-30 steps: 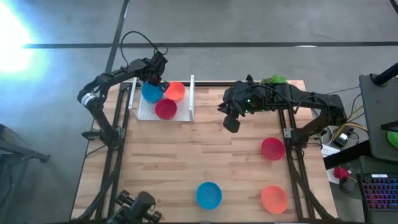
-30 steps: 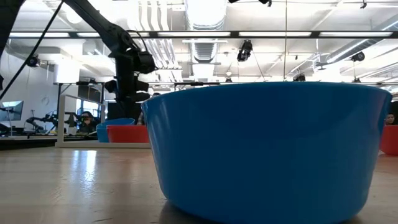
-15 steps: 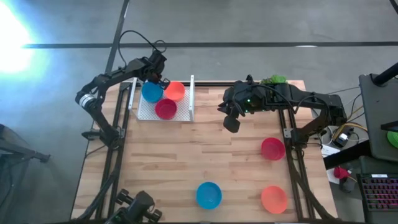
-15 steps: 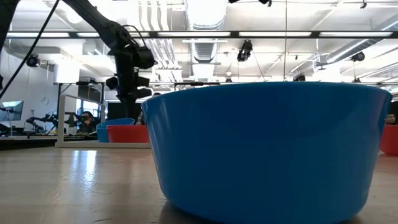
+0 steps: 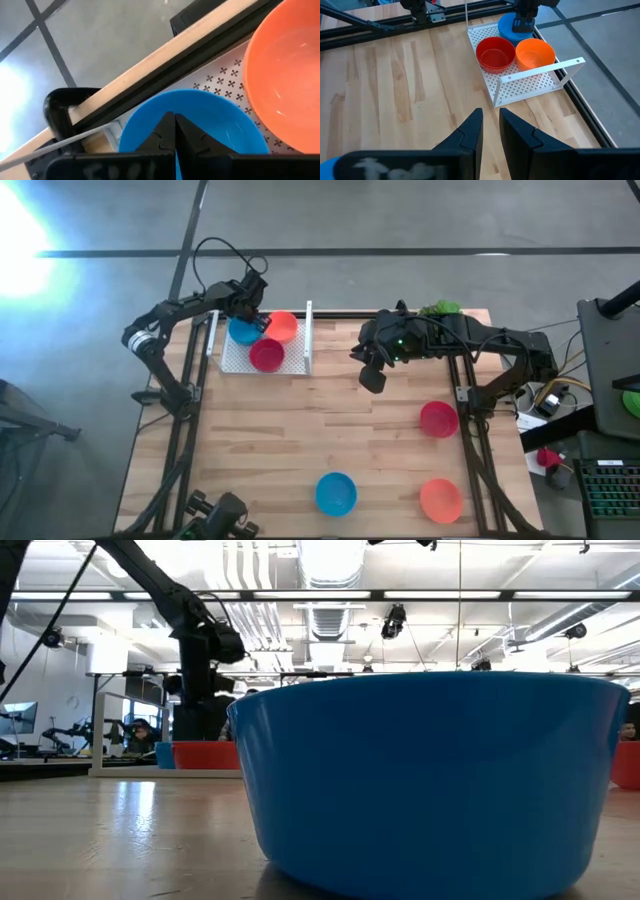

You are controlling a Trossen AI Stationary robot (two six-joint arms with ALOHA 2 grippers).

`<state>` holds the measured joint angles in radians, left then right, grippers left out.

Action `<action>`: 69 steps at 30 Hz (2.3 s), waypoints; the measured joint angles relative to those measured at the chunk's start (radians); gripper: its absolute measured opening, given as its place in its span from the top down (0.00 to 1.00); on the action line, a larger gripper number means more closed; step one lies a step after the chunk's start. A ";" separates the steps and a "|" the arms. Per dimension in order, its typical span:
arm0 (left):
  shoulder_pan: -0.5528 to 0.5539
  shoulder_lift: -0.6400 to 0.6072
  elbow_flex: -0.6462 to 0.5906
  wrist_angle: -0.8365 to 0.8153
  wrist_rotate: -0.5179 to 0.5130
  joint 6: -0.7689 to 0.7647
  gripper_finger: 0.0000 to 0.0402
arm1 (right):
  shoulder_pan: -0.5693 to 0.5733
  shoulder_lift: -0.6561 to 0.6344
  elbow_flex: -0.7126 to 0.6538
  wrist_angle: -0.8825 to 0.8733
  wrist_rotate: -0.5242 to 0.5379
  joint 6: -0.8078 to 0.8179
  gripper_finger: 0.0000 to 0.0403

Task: Pick & Place Mini bowls
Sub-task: Stack the red bowl on the stacked red bowls on the shelf

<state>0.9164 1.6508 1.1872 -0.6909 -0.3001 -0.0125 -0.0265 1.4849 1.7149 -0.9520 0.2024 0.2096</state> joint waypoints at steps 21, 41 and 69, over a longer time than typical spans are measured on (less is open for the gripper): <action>-0.447 -0.589 -0.089 -0.011 0.022 -0.135 1.00 | 0.000 -0.063 -0.042 -0.305 0.007 0.281 0.85; -0.828 -0.786 -0.164 0.122 -0.016 -0.173 1.00 | 0.031 -0.192 -0.498 -0.433 -0.136 0.821 0.85; -0.828 -0.778 -0.164 0.144 -0.016 -0.166 1.00 | 0.066 -0.207 -0.945 -0.153 -0.390 1.039 0.65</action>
<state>0.0887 0.8726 1.0233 -0.5465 -0.3161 -0.1787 0.0392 1.2781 0.7695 -1.1050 -0.1878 1.2487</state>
